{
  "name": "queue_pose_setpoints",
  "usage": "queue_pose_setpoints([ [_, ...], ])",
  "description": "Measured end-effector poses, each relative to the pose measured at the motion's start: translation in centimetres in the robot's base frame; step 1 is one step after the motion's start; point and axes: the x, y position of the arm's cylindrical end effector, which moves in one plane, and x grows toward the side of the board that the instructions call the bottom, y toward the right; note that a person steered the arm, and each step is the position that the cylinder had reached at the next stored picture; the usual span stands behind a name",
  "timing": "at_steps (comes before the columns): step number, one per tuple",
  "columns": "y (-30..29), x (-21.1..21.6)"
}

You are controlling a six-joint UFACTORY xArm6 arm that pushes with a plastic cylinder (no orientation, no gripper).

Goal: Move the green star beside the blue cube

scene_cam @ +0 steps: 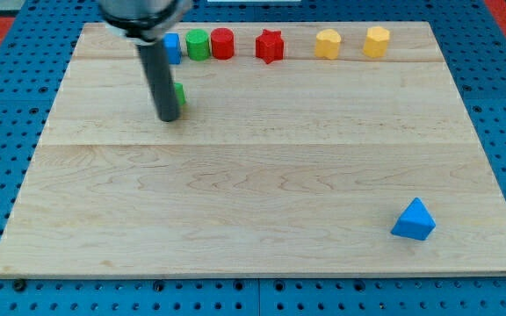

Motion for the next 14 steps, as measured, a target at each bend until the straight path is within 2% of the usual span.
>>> queue_pose_setpoints([
  [1, 1.6, -1.9],
  [2, -4.7, -2.1],
  [3, -5.7, -2.3],
  [4, -8.2, -4.7],
  [6, -8.9, -7.7],
  [8, -11.8, -7.4],
  [10, -10.5, -9.9],
  [12, -7.3, -7.1],
  [14, -7.4, -10.7],
])
